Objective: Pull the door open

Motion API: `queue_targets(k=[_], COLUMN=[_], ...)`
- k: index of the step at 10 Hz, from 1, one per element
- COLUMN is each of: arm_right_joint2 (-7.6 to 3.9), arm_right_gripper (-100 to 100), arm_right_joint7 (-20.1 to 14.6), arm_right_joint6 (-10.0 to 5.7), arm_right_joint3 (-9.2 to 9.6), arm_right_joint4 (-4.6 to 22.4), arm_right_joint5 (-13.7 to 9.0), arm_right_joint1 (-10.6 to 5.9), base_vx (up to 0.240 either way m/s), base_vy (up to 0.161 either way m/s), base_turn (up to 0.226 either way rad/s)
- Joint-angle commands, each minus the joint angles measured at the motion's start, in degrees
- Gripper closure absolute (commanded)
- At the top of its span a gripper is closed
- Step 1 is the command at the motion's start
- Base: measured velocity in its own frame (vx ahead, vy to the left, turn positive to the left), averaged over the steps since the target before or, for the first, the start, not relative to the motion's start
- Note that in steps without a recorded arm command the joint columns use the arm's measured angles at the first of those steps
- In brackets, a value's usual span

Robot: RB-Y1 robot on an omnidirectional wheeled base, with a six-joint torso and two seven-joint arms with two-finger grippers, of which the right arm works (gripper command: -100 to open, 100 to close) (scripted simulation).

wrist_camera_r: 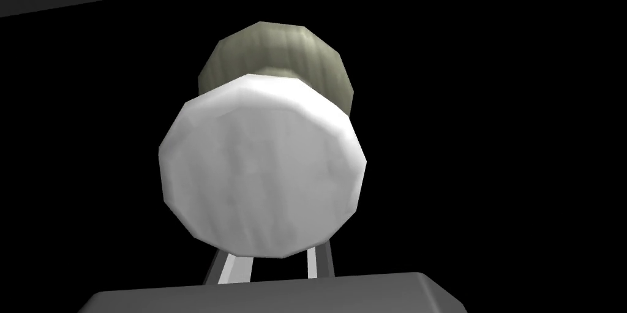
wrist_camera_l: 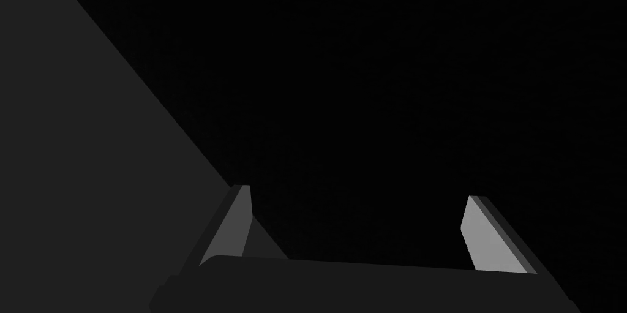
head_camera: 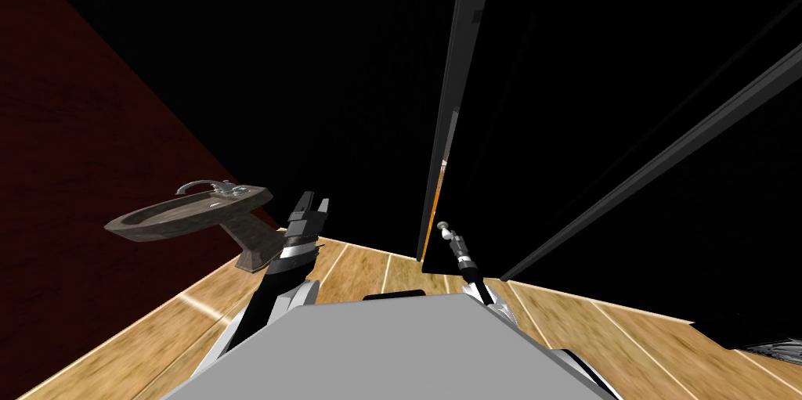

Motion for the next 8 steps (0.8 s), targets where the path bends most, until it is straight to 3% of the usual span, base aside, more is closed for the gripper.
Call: queue_targets(k=[1, 5, 8], arm_right_joint2=[1.09, 0.99, 0.99], arm_right_gripper=[100, 100, 100], arm_right_joint7=[-0.57, -7.32, -7.73], arm_right_joint6=[-1.61, -1.19, -1.19], arm_right_joint3=[0.97, 2.35, 2.35], arm_right_joint4=[2.12, 2.19, 2.19], arm_right_joint5=[0.33, -2.33, -2.33], arm_right_joint1=[-1.94, -2.27, -2.27], base_vx=[-0.017, -0.04, -0.013], base_vy=[-0.003, -0.021, -0.002], base_turn=[-0.007, 0.057, 0.003])
